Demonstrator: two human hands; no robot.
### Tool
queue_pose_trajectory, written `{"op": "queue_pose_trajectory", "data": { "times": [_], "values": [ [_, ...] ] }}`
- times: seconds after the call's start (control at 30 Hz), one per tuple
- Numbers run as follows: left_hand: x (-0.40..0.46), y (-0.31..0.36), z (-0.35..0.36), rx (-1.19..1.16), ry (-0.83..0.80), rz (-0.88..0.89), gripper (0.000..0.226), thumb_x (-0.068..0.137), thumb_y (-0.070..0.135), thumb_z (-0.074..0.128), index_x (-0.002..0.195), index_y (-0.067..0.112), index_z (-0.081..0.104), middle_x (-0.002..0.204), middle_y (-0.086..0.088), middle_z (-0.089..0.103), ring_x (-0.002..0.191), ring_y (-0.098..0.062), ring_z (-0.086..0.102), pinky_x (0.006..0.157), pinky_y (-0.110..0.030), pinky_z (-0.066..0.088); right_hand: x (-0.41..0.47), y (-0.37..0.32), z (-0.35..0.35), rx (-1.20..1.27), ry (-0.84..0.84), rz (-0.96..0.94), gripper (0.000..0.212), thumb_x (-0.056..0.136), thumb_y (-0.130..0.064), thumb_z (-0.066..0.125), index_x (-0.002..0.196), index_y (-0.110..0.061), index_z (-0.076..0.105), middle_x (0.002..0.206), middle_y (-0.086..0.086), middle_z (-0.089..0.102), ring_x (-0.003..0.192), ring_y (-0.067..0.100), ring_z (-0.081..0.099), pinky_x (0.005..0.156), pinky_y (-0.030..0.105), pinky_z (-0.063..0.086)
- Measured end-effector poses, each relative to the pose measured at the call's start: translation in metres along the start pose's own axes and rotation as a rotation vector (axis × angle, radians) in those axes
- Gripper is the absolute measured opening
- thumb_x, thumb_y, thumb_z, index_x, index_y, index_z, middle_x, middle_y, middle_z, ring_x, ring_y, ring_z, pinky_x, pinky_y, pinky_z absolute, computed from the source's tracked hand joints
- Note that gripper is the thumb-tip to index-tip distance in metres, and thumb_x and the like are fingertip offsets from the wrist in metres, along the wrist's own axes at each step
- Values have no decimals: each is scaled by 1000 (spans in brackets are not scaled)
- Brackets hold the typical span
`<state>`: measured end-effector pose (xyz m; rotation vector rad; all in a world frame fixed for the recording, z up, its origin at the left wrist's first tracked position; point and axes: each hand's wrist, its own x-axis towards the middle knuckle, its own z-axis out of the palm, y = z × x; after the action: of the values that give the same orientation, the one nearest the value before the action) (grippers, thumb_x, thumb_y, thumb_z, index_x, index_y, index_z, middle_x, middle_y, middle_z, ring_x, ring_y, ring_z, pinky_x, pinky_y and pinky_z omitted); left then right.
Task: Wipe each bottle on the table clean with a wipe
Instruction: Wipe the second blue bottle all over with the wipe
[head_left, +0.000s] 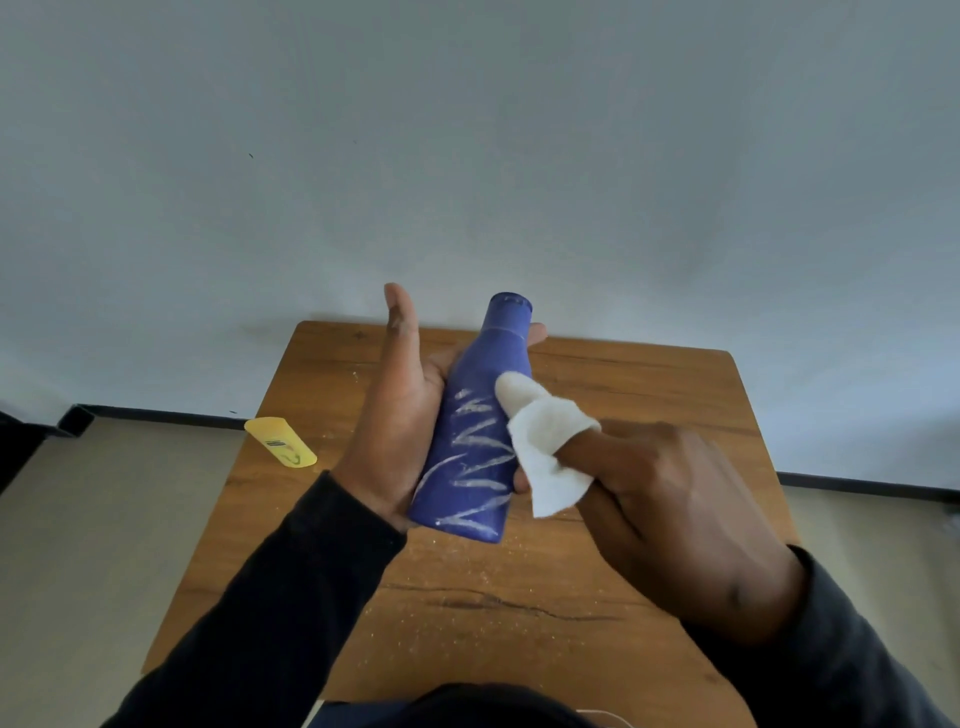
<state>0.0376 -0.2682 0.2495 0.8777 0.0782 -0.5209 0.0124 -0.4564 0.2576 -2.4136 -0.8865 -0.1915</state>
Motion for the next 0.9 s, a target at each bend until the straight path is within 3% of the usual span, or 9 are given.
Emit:
{"op": "queue_pose_trajectory", "data": {
  "times": [0.1, 0.2, 0.27, 0.33, 0.43, 0.57, 0.63, 0.77, 0.9],
  "values": [
    [0, -2, 7, -44, 22, 5, 108, 78, 91, 17, 132, 11, 65, 80, -18, 51, 66, -26, 58, 62, -34, 55, 3, -10, 1, -20, -19, -38, 26, 89, -25, 45, 104, -27, 68, 77, -7, 68, 58, 21, 60, 42, 29, 40],
    [1, -1, 7, -4, 25, -11, 110, 77, 91, 13, 135, 11, 62, 80, -17, 58, 63, -28, 62, 56, -34, 55, 10, 0, -2, -63, 58, 16, 10, 87, -27, 43, 91, -31, 51, 66, -9, 56, 48, 23, 50, 39, 31, 36],
    [1, 2, 5, 5, 27, 5, 111, 76, 92, 13, 138, 12, 59, 83, -17, 61, 67, -31, 61, 63, -38, 54, 8, 2, -3, -87, 56, 38, 11, 87, -26, 43, 95, -32, 49, 66, -9, 57, 47, 22, 50, 38, 36, 41],
    [0, 3, 4, -5, 47, 48, 111, 75, 93, 15, 138, 12, 59, 82, -17, 60, 69, -28, 60, 67, -38, 53, 2, -5, -3, -74, 17, 27, 24, 87, -25, 44, 103, -31, 61, 70, -8, 64, 50, 22, 54, 40, 34, 43],
    [1, 2, 5, 6, 85, 86, 113, 75, 93, 15, 138, 9, 57, 84, -20, 57, 62, -28, 57, 58, -34, 53, 1, -15, 1, -21, -36, 13, 34, 89, -27, 43, 111, -26, 68, 81, -6, 70, 60, 22, 62, 43, 31, 43],
    [2, -1, 5, 22, 58, 66, 115, 73, 93, 14, 138, 6, 53, 80, -16, 59, 63, -29, 61, 57, -36, 54, 15, -3, 2, -63, 33, 62, 27, 87, -31, 37, 90, -26, 64, 64, -10, 55, 49, 22, 50, 41, 30, 34],
    [1, -1, 3, 29, 62, 72, 116, 70, 92, 18, 139, 5, 51, 78, -15, 60, 63, -29, 61, 57, -35, 55, 15, -2, 1, -74, 39, 66, 26, 87, -31, 38, 91, -27, 63, 64, -8, 55, 47, 22, 48, 40, 30, 32],
    [3, -5, -2, 65, 134, 111, 111, 71, 95, 19, 132, 11, 57, 88, -17, 57, 66, -29, 54, 70, -43, 49, 5, -15, 11, -4, -90, -12, 29, 92, -29, 43, 108, -27, 67, 77, -5, 68, 60, 21, 62, 44, 31, 43],
    [2, -9, 3, 61, 80, 97, 101, 71, 94, 18, 114, 13, 60, 81, -17, 58, 64, -29, 56, 60, -36, 49, 16, -9, 10, -68, 2, 50, 8, 85, -28, 43, 87, -28, 51, 64, -8, 52, 50, 24, 49, 41, 30, 33]
  ]
}}
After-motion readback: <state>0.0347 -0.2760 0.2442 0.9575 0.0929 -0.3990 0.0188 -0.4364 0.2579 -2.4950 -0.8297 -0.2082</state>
